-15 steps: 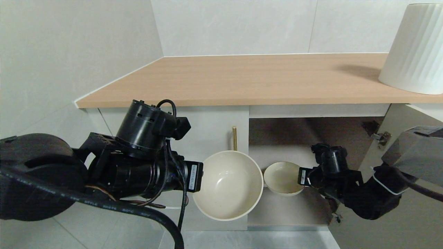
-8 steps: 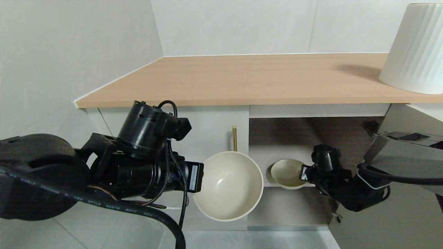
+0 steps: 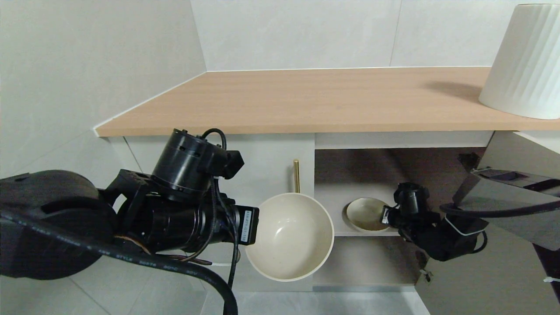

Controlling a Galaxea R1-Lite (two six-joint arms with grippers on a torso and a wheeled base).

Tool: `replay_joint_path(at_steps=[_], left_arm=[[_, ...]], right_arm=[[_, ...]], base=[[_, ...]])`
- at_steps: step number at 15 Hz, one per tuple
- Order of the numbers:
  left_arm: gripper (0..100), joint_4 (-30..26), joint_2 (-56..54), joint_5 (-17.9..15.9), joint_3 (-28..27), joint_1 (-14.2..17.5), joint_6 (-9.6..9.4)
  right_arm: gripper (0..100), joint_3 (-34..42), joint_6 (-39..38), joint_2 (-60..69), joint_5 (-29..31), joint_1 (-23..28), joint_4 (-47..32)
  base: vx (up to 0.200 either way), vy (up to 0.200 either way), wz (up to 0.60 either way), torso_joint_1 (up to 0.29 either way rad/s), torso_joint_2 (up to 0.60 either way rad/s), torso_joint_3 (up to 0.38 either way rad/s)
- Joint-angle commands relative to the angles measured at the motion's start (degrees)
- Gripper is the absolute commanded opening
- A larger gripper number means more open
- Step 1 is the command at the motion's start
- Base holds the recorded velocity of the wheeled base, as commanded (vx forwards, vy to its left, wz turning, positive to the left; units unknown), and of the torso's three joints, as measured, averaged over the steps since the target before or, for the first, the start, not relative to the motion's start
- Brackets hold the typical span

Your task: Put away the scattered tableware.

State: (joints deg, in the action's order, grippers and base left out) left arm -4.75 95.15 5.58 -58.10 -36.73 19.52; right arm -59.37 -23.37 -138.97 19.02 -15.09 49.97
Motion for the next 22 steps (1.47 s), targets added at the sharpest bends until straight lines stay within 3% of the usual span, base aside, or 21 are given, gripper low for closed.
replay_joint_path(at_steps=[1, 14, 15, 22], left_arm=[[0, 0.01, 0.30, 0.04, 0.00, -0.01, 0.08], [0, 0.10, 0.92, 0.04, 0.00, -0.01, 0.08], [0, 0.10, 0.92, 0.04, 0.00, -0.01, 0.08], [0, 0.01, 3.38, 1.10, -0.08, -1.06, 0.08]], right_arm=[[0, -1.98, -0.01, -1.48, 0.23, 0.50, -0.05], [0, -7.43, -0.01, -4.38, 0.76, 1.12, -1.45], [100, -7.43, -0.01, -4.29, 0.76, 1.12, -1.45], [100, -3.47, -1.77, -0.25, 0.49, 0.77, -1.19]], base=[[0.000, 0.000, 0.00, 0.000, 0.00, 0.000], [0.000, 0.000, 0.00, 0.000, 0.00, 0.000], [0.000, 0.000, 0.00, 0.000, 0.00, 0.000], [0.000, 0.000, 0.00, 0.000, 0.00, 0.000]])
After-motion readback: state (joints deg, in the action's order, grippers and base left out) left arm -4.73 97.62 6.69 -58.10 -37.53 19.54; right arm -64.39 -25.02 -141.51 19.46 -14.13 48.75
